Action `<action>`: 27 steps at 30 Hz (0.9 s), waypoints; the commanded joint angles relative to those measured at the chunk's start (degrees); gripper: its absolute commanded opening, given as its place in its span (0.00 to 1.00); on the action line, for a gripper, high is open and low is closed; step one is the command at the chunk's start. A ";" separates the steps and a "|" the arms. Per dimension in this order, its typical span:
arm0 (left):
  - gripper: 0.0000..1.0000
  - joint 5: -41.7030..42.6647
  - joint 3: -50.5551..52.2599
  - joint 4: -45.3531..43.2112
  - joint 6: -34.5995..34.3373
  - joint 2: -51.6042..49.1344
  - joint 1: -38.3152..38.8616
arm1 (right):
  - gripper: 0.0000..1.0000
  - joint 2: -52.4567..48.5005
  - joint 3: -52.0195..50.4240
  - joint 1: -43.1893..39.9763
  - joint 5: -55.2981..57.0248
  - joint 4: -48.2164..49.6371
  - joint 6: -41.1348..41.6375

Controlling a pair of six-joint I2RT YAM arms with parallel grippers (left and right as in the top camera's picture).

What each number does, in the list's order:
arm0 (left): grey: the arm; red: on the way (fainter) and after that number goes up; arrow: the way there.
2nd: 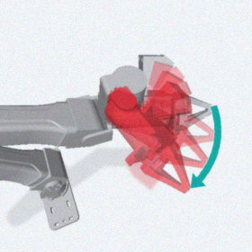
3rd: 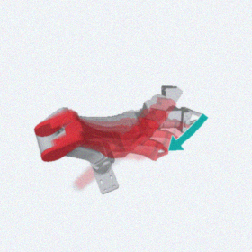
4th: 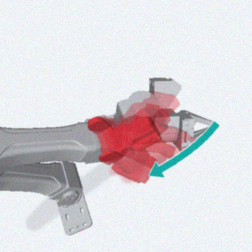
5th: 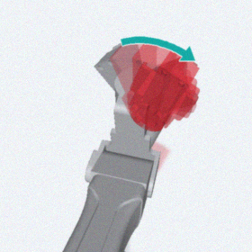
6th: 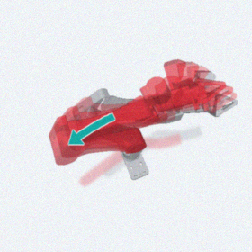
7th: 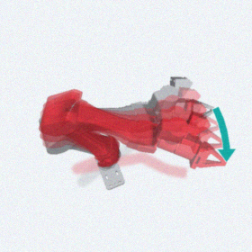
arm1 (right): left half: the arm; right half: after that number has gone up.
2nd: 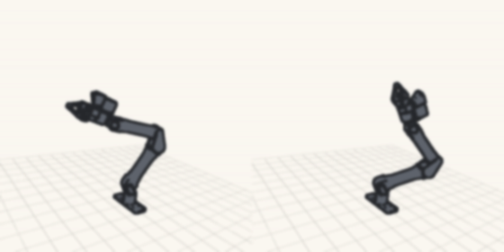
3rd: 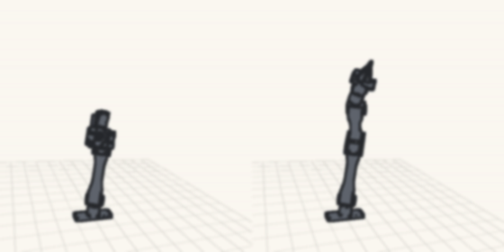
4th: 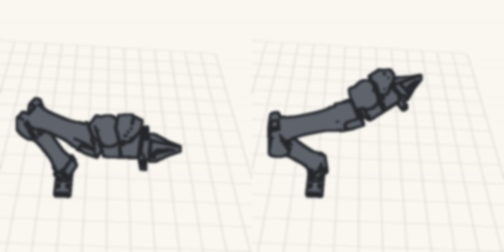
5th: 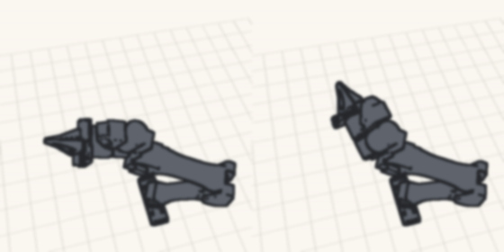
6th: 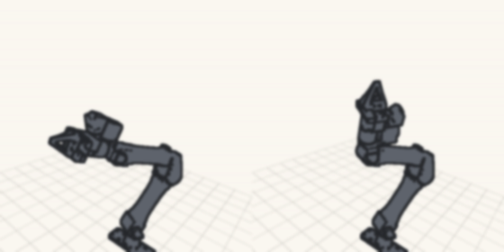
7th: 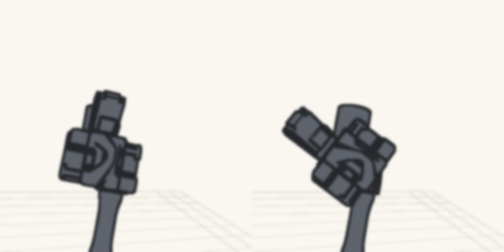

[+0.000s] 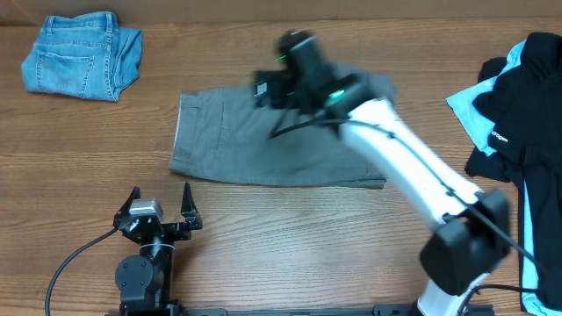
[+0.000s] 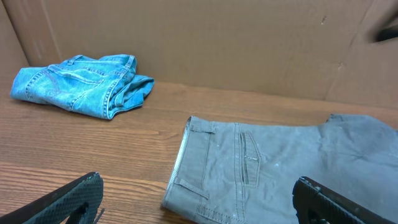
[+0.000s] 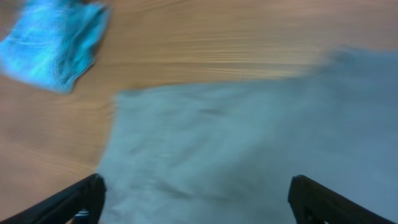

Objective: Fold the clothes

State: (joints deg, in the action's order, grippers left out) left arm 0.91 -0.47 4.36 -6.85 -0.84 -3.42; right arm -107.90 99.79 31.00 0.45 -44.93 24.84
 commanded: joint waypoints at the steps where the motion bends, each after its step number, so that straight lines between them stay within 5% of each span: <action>1: 1.00 0.55 0.20 0.07 1.09 0.57 -0.31 | 1.00 0.96 -0.50 -5.33 -0.63 -7.82 -1.01; 10: 1.00 0.44 0.20 0.07 1.09 0.57 -0.31 | 1.00 0.94 -6.27 -10.84 -8.26 -17.53 -0.76; 15: 1.00 0.44 0.20 0.07 1.09 0.57 -0.31 | 1.00 0.94 -10.95 -10.45 -8.17 -10.05 1.70; 22: 1.00 0.42 0.20 0.07 1.09 0.57 -0.31 | 1.00 0.94 -20.02 -10.51 -5.09 3.28 17.64; 27: 1.00 0.00 0.20 -0.02 1.09 0.57 -0.31 | 1.00 0.94 -26.18 -10.51 -3.78 10.62 18.27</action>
State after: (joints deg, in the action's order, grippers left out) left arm 0.89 -0.47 4.36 -6.85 -0.86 -3.42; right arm -107.33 76.05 20.29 -5.23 -36.01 39.68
